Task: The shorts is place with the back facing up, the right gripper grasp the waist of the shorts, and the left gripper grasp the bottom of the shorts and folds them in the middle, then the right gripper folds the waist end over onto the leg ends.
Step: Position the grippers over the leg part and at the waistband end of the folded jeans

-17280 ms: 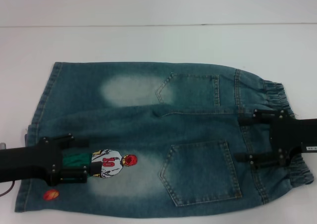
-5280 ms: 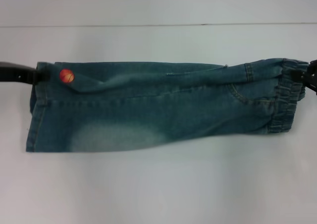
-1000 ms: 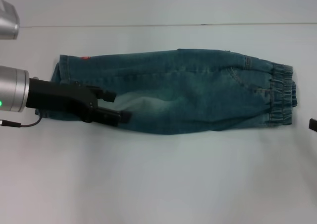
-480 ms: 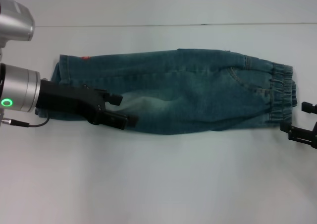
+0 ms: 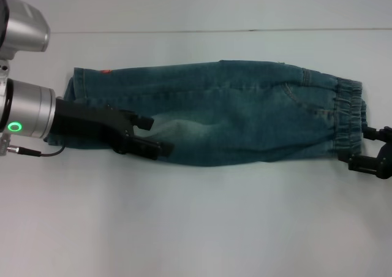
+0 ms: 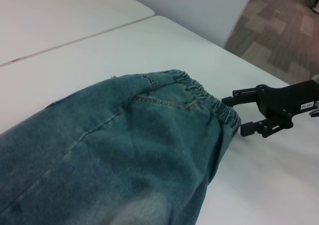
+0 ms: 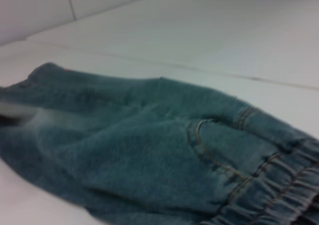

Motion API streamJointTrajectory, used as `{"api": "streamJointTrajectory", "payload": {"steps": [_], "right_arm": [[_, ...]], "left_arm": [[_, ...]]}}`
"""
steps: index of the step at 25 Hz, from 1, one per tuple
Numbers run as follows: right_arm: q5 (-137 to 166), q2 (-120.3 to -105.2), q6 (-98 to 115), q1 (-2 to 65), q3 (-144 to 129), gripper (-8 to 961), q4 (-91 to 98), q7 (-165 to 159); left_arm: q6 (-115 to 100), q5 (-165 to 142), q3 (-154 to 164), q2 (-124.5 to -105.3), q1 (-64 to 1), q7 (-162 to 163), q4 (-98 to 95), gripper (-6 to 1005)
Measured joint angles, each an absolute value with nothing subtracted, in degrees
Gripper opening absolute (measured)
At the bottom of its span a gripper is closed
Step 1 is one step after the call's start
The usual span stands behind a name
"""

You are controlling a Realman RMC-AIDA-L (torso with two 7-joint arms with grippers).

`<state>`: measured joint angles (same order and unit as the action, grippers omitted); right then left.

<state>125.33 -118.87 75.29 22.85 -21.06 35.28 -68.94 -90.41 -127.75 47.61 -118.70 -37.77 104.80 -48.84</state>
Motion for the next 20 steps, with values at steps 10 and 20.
{"api": "streamJointTrajectory", "payload": {"steps": [10, 20], "right_arm": [[128.1, -118.75, 74.2, 24.6, -25.3, 904, 35.5, -71.2], [127.6, -119.43, 75.9, 24.3, -25.1, 895, 37.7, -68.5]], "left_arm": [[-89.5, -127.7, 48.0, -118.86, -38.2, 104.8, -48.9, 902], [-88.8, -127.7, 48.0, -119.66, -37.7, 103.9, -48.9, 902]]}}
